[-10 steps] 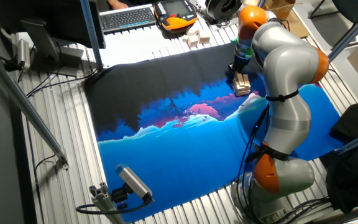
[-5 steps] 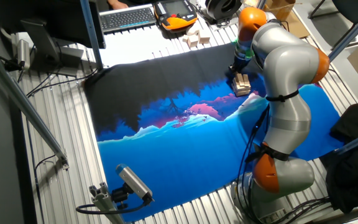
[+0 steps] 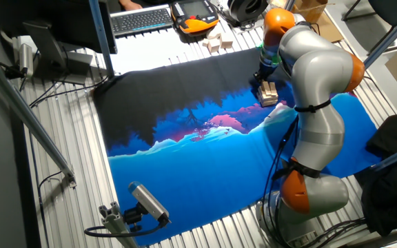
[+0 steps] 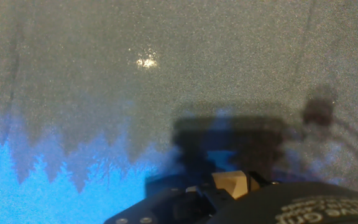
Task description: Play Jenga
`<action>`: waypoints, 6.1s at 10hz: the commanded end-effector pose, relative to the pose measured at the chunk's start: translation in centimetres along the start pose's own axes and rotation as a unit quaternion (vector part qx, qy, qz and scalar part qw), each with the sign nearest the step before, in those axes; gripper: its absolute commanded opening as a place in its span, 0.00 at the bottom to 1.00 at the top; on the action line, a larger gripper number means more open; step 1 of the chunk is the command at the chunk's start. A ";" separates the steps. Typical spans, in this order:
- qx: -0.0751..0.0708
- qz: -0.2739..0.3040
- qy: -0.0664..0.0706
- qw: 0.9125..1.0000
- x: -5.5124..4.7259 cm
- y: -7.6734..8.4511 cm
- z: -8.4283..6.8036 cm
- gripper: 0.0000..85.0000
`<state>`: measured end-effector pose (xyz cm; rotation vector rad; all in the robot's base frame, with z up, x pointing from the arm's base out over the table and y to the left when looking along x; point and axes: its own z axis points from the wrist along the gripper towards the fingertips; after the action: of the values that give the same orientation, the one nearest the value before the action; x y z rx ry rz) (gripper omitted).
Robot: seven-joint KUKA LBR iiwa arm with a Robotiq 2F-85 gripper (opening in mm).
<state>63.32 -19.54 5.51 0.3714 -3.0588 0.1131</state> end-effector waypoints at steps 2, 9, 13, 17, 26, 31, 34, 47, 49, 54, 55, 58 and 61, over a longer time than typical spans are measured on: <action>0.000 -0.006 0.000 1.000 -0.1 0.0 0.1 0.40; 0.000 -0.017 0.000 1.000 -0.3 0.0 -0.1 0.20; 0.002 -0.017 -0.006 1.000 -0.5 -0.1 0.0 0.20; 0.002 -0.016 -0.011 1.000 -0.6 -0.1 0.1 0.20; 0.002 -0.014 -0.019 1.000 -1.1 -0.5 0.2 0.20; 0.002 -0.018 -0.021 1.000 -1.3 -0.6 0.1 0.20; 0.002 -0.025 -0.020 0.999 -1.5 -1.1 0.1 0.20; -0.001 -0.004 -0.019 1.000 -3.1 -2.7 -0.4 0.20; 0.002 0.005 -0.019 1.000 -3.2 -3.1 -0.6 0.40; -0.004 0.042 -0.011 0.999 -3.0 -3.5 -2.5 0.40; -0.016 0.048 -0.001 0.999 -2.9 -3.8 -3.6 0.40; -0.022 0.072 0.010 0.997 -2.2 -3.7 -5.1 0.40; -0.031 0.092 0.019 0.995 -1.4 -3.0 -6.3 0.20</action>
<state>65.61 -21.56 11.96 0.0766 -3.0417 0.0348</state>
